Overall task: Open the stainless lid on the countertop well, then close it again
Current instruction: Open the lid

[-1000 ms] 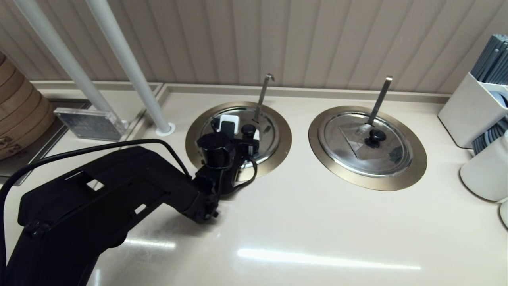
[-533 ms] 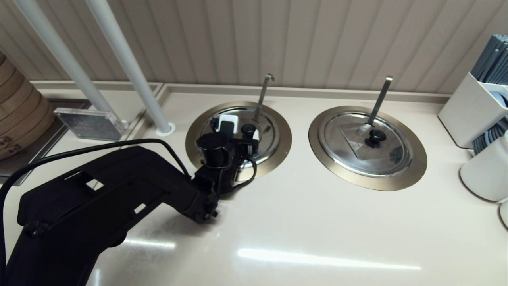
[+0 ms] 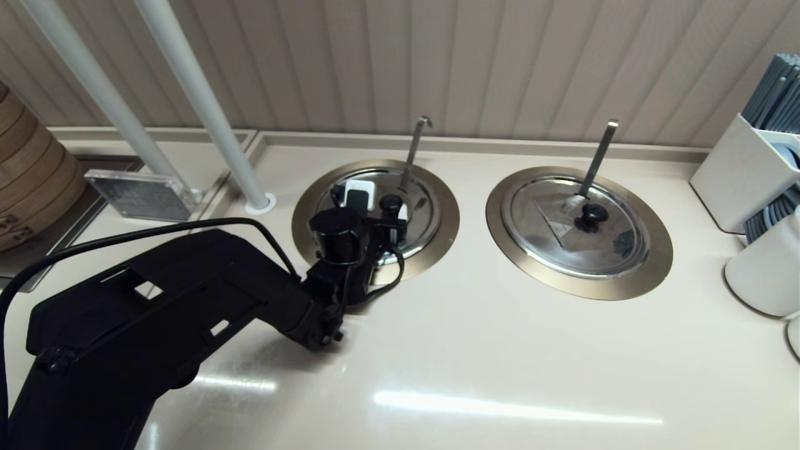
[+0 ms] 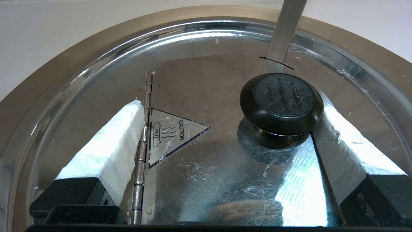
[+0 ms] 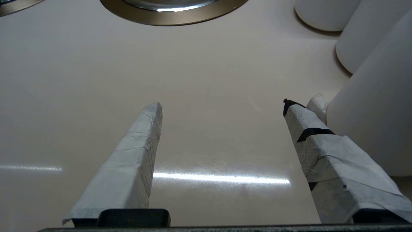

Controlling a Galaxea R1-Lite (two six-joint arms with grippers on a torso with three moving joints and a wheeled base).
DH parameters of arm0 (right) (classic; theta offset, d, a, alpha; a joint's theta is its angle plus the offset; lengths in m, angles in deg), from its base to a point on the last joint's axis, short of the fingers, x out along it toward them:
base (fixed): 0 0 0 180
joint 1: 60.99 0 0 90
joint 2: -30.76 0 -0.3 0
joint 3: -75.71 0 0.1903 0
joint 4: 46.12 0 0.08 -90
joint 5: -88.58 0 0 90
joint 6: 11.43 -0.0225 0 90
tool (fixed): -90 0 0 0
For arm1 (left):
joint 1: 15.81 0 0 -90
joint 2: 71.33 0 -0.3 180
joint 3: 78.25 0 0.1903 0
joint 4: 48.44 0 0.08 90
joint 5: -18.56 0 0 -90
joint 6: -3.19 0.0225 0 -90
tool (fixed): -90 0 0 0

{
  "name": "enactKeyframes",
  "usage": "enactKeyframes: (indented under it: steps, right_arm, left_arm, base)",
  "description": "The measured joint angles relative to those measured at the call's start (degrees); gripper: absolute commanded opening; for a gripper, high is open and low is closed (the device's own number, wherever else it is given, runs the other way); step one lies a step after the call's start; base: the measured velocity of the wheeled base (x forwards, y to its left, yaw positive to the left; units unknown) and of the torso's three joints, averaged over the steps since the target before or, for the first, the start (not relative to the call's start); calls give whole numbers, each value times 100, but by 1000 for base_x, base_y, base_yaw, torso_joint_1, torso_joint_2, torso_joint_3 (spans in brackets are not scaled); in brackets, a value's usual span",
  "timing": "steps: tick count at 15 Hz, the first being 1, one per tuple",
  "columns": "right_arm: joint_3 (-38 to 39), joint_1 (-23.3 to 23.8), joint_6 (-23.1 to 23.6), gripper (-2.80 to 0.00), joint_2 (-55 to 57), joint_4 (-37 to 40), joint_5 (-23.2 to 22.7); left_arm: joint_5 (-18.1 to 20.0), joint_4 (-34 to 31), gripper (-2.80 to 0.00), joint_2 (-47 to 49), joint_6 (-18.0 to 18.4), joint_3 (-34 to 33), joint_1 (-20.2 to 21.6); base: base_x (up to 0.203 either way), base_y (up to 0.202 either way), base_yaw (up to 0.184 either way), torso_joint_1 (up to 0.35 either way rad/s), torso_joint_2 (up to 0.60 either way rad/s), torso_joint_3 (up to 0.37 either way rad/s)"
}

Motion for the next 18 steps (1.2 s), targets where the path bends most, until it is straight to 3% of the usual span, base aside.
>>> enactKeyframes:
  steps: [5,8,9,14,18]
  right_arm:
    - [0,0,0,0,0,2,2]
    - [0,0,0,0,0,0,2]
    - [0,0,-2,0,0,0,2]
    - [0,0,0,0,0,0,3]
    - [0,-1,0,0,0,2,2]
  left_arm:
    - [-6,-4,0,-87,-8,-42,0]
    - [9,-9,0,-501,-30,-528,-21]
    - [15,-12,-280,-740,-33,-829,-29]
    - [134,-96,-280,-2173,-11,-2321,-46]
    - [151,-243,-280,-2809,3,-2710,-46]
  base:
    - [0,0,0,0,0,0]
    - [0,0,0,0,0,0]
    - [0,0,0,0,0,0]
    - [0,0,0,0,0,0]
    - [0,0,0,0,0,0]
